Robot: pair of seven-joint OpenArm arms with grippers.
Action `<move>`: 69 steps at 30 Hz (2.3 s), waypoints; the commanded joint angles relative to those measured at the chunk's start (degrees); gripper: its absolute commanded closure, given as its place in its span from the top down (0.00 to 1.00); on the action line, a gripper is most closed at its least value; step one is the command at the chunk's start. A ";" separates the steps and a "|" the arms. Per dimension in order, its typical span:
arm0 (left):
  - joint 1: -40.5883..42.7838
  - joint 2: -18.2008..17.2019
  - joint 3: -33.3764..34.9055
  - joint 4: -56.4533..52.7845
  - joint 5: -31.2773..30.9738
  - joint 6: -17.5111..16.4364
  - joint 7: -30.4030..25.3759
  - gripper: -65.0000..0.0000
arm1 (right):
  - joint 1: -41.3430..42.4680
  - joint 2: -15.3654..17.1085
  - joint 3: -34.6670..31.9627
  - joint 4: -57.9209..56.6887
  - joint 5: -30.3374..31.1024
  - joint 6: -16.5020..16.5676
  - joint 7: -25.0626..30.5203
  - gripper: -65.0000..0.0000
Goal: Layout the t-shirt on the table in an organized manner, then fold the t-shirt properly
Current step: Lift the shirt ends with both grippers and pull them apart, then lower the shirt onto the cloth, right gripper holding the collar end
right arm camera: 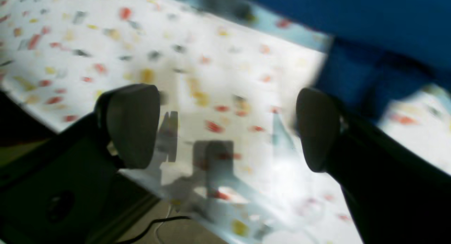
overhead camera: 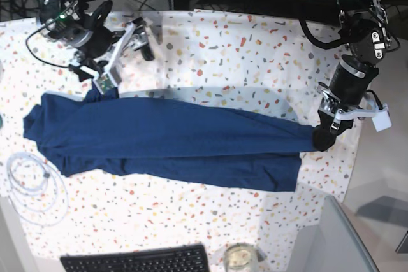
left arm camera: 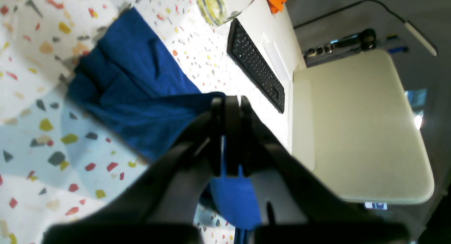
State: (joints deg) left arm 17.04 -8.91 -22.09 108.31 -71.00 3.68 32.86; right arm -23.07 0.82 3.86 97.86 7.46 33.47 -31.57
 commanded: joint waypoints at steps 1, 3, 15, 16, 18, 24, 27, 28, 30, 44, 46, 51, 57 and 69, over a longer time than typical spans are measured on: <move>-0.47 -0.46 -0.11 2.50 -1.39 -1.09 -0.99 0.00 | 0.34 0.02 -1.26 0.82 0.84 0.33 1.11 0.88; -0.82 -0.46 -0.11 3.82 -1.57 -1.09 -0.99 0.00 | 1.49 0.02 -4.08 0.47 0.14 0.15 1.37 0.87; -7.50 -0.19 4.81 3.91 -1.57 2.95 -0.99 0.00 | 3.51 -0.95 -16.91 -0.41 -29.75 -19.80 13.33 0.88; -8.55 -0.28 5.78 3.91 -1.57 4.27 -0.99 0.00 | 3.77 -0.95 -18.23 -0.94 -31.77 -21.47 13.33 0.88; -10.31 -0.28 7.62 3.91 -1.57 5.33 -0.99 0.00 | 5.09 -0.95 -20.25 -2.17 -34.32 -25.78 13.77 0.88; -12.95 -0.10 10.88 3.91 -1.57 5.42 -0.99 0.00 | 9.14 -0.95 -22.54 -7.53 -35.46 -31.50 15.00 0.88; -12.77 -0.10 10.61 4.00 -1.57 5.42 -0.99 0.00 | 10.28 -0.95 -22.45 -8.33 -35.73 -31.50 15.00 0.87; -12.60 -0.10 10.44 4.00 -1.57 5.42 -0.99 0.00 | 10.72 -0.78 -22.45 -8.33 -35.73 -31.50 15.00 0.87; -12.42 -0.19 10.35 4.00 -1.57 5.42 -0.99 0.00 | 11.51 -0.78 -22.45 -8.59 -35.73 -31.50 14.91 0.87; -11.63 -0.63 6.39 3.91 -6.76 5.42 -0.99 0.00 | 14.15 -1.04 -16.30 -16.06 -35.38 -31.32 15.18 0.56; -11.19 -1.16 5.69 3.91 -6.76 5.42 -0.99 0.00 | 14.32 -0.78 -15.07 -16.06 -35.38 -31.14 15.18 0.55; -11.10 -2.13 5.34 3.82 -6.49 5.42 -0.99 0.00 | 15.11 0.37 -12.61 -15.80 -35.73 -29.21 14.91 0.52; -11.54 -2.13 5.52 3.29 -2.54 5.42 -0.99 0.00 | 12.56 0.98 -12.43 -15.62 -35.73 -25.61 14.91 0.00; -8.64 -1.86 5.52 1.09 1.86 5.50 -0.99 0.00 | 3.07 3.09 -11.37 -4.28 -35.73 -16.46 14.83 0.00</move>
State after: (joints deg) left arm 9.32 -10.31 -16.32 108.51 -68.62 10.31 32.84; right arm -20.16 3.86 -7.70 92.25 -28.53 17.04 -17.93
